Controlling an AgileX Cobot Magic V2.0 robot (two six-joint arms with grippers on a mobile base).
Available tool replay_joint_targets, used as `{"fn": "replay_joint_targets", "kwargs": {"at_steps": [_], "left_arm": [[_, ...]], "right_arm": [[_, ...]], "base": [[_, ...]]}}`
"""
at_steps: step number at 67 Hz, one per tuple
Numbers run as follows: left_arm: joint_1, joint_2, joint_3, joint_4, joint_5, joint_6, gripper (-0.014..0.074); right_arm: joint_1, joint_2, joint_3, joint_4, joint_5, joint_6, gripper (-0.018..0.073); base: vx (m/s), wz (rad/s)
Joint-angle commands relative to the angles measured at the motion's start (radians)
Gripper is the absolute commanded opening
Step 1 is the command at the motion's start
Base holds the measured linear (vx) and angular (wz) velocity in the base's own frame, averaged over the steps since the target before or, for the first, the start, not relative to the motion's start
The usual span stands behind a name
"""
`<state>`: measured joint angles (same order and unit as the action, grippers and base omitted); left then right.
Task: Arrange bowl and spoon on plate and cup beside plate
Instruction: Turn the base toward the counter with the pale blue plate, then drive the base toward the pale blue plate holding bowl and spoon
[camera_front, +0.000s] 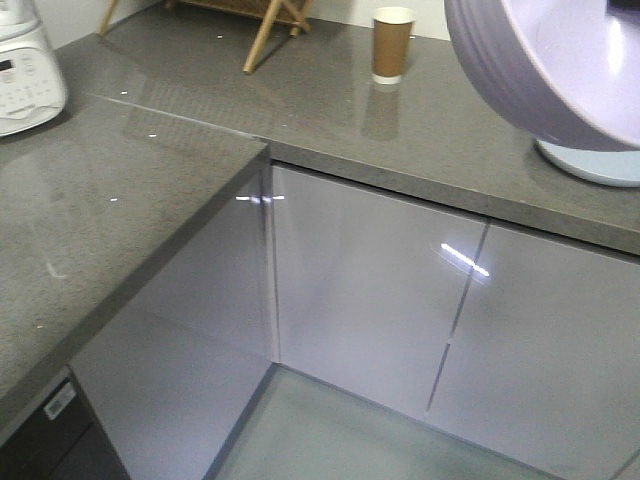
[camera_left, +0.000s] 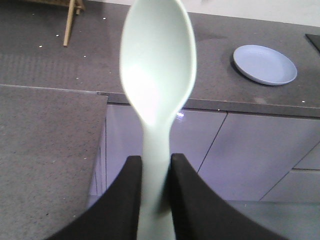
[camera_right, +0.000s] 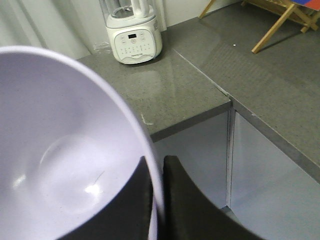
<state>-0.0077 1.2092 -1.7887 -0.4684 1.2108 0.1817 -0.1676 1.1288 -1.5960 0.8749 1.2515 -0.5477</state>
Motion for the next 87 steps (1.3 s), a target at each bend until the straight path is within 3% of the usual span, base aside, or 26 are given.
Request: {"fn": "replay_joint_targets", "kwargs": {"at_steps": [1, 50, 87], "left_arm": [[-0.007, -0.014, -0.024, -0.032, -0.064, 0.000, -0.0007], [-0.007, -0.014, -0.024, -0.032, -0.064, 0.000, -0.0007], [-0.007, -0.014, -0.024, -0.032, -0.064, 0.000, -0.0007]], "right_arm": [[-0.005, -0.016, -0.026, 0.053, -0.040, 0.002, -0.0006], [-0.005, -0.016, -0.026, 0.053, -0.040, 0.002, -0.0006], [-0.005, -0.016, -0.026, 0.053, -0.040, 0.002, -0.0006]], "base": [[-0.06, -0.36], [-0.06, -0.35], [-0.02, -0.13]]}}
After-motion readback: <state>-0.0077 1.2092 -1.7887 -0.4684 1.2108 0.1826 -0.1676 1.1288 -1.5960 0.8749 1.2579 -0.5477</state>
